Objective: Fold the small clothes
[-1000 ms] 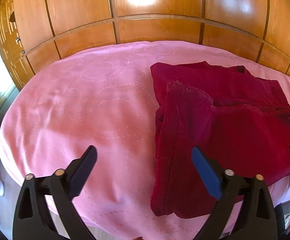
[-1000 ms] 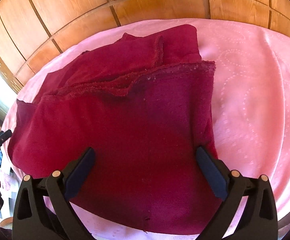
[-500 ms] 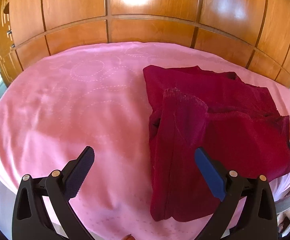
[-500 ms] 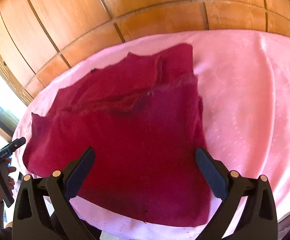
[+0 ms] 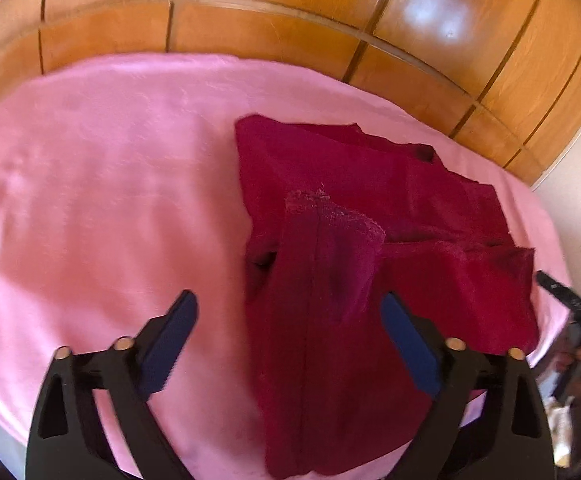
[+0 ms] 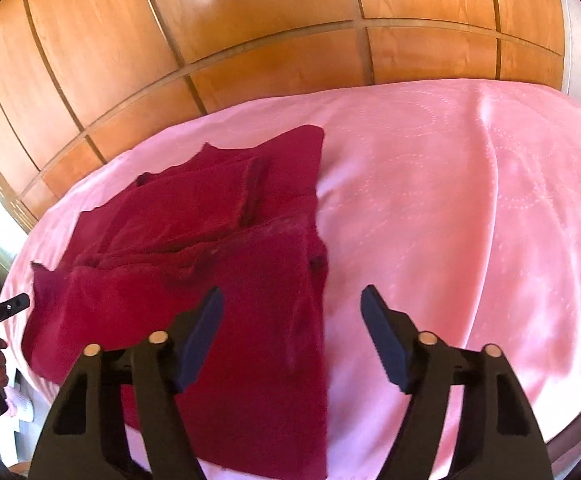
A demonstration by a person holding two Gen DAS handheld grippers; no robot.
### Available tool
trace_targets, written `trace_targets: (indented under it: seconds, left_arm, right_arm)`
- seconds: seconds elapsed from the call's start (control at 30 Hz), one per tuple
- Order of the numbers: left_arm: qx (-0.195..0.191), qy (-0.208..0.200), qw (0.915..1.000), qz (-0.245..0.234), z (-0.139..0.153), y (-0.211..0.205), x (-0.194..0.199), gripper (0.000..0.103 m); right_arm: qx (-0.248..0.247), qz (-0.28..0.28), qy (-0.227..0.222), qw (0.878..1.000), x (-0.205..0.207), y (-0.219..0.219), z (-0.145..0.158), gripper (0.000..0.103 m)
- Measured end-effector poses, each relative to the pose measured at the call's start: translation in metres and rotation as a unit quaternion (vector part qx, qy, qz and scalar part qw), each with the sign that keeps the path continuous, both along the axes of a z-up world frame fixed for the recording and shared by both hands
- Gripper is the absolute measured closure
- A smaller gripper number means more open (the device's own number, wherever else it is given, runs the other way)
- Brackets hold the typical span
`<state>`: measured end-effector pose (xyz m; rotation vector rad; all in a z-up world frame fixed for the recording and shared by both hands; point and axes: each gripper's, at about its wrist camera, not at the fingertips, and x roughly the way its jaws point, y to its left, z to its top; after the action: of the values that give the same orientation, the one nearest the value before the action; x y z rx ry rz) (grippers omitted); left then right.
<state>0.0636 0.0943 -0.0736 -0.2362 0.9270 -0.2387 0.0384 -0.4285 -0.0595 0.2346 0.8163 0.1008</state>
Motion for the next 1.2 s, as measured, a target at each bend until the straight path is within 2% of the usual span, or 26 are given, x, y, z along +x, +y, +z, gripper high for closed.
trace_targets:
  seconds: [0.07, 0.17, 0.2, 0.23, 0.27, 0.3, 0.33, 0.43, 0.53, 0.63, 0.8, 1.0, 1.2]
  left_arm:
    - [-0.02, 0.01, 0.9997, -0.004, -0.005, 0.0, 0.006, 0.031]
    - [-0.042, 0.012, 0.999, -0.006, -0.009, 0.002, 0.011, 0.035]
    - [-0.046, 0.01, 0.9989, -0.008, -0.009, 0.002, 0.013, 0.039]
    - [-0.053, 0.008, 0.9985, -0.014, -0.009, 0.001, 0.015, 0.048]
    - [-0.055, 0.007, 0.9983, -0.017, -0.01, 0.0, 0.016, 0.056]
    - [-0.057, 0.007, 0.9982, -0.02, -0.011, 0.0, 0.018, 0.06]
    - [-0.06, 0.006, 0.9979, -0.025, -0.012, -0.003, 0.02, 0.065]
    - [-0.049, -0.002, 0.9984, -0.029, -0.013, -0.009, 0.021, 0.093]
    - [-0.023, -0.033, 0.9985, -0.038, -0.001, -0.014, 0.011, 0.095]
    - [-0.015, -0.071, 0.996, -0.052, 0.018, -0.013, -0.007, 0.095]
    - [-0.03, -0.105, 0.9933, -0.04, 0.04, -0.003, -0.021, 0.095]
    - [-0.014, -0.154, 0.9874, -0.032, 0.074, -0.011, 0.008, 0.095]
    - [0.012, -0.149, 0.9888, -0.01, 0.074, -0.017, 0.073, 0.095]
  right_arm:
    - [-0.003, 0.0, 0.001, 1.0, 0.008, 0.0, -0.002, 0.037]
    - [-0.003, 0.006, 0.005, 1.0, 0.022, 0.001, -0.006, 0.042]
    - [-0.002, 0.009, 0.007, 1.0, 0.027, 0.003, -0.008, 0.048]
    - [-0.003, 0.011, 0.009, 1.0, 0.03, 0.005, -0.009, 0.052]
    - [-0.005, 0.015, 0.013, 1.0, 0.035, 0.007, -0.012, 0.064]
    - [-0.006, 0.02, 0.018, 1.0, 0.038, 0.01, -0.015, 0.073]
    - [-0.005, 0.024, 0.021, 0.999, 0.039, 0.012, -0.017, 0.076]
    - [-0.016, 0.029, 0.023, 0.999, 0.039, 0.018, -0.02, 0.092]
    - [-0.027, 0.029, 0.007, 0.999, 0.027, 0.019, -0.009, 0.095]
    - [-0.033, 0.036, -0.014, 0.999, 0.014, 0.022, 0.006, 0.095]
    - [-0.007, 0.047, -0.047, 0.998, 0.004, 0.023, 0.036, 0.096]
    - [0.007, 0.044, -0.095, 0.994, 0.039, 0.021, 0.073, 0.096]
    - [0.003, 0.025, -0.085, 0.996, 0.105, 0.023, 0.068, 0.096]
